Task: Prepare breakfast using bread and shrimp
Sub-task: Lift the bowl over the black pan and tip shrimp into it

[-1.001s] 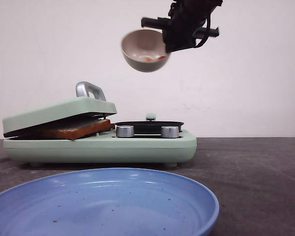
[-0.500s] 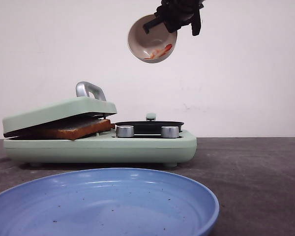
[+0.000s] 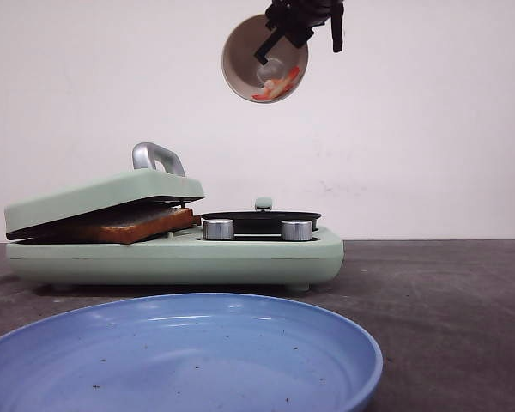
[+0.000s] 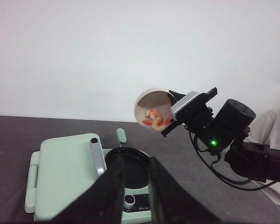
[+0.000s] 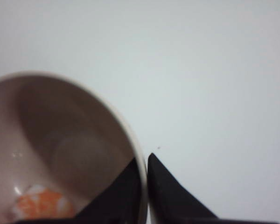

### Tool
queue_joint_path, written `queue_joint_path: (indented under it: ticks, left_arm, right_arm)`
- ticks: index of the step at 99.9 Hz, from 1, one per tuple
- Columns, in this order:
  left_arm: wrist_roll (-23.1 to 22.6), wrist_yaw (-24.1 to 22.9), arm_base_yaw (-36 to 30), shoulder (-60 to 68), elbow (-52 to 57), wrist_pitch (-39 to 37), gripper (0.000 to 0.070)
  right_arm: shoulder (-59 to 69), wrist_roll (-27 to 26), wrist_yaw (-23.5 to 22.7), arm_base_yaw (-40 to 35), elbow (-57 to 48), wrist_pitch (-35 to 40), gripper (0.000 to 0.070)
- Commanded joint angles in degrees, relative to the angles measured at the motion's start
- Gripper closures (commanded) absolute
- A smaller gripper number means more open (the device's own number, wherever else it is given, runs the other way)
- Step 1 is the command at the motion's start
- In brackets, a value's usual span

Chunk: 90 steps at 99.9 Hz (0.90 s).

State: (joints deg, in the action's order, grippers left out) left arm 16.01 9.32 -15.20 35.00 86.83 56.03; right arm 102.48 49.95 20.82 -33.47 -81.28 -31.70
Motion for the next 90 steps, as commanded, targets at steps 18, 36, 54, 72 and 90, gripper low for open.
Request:
queue_joint_path:
  ticks: [18,36,54,72,90]
  left_arm:
    - [0.1,0.4,-0.2,0.1,0.9,0.1,0.07]
    - [0.1,1.0,-0.2,0.1,0.9,1.1,0.07]
    - [0.1,1.1,-0.2,0.1,0.9,1.2,0.07]
    - [0.1,1.1,-0.2,0.1,0.9,1.2,0.07]
    - [0.1,1.5,-0.2,0.1,0.9,1.3,0.07]
  right_arm:
    - [0.9,7.8,-1.3,-0.8,-1.1,-2.7,0.07]
    - [0.9,10.9,-1.3,-0.8,-1.1,-4.4,0.07]
    - [0.9,14.2,-1.3,-0.9,-1.1,-5.8,0.07]
    - [0.9,16.8,-1.3,-0.9,-1.1,-6.2,0.07]
    - [0.9,19.5,-1.4,-1.1,-1.1,-9.1,0.07]
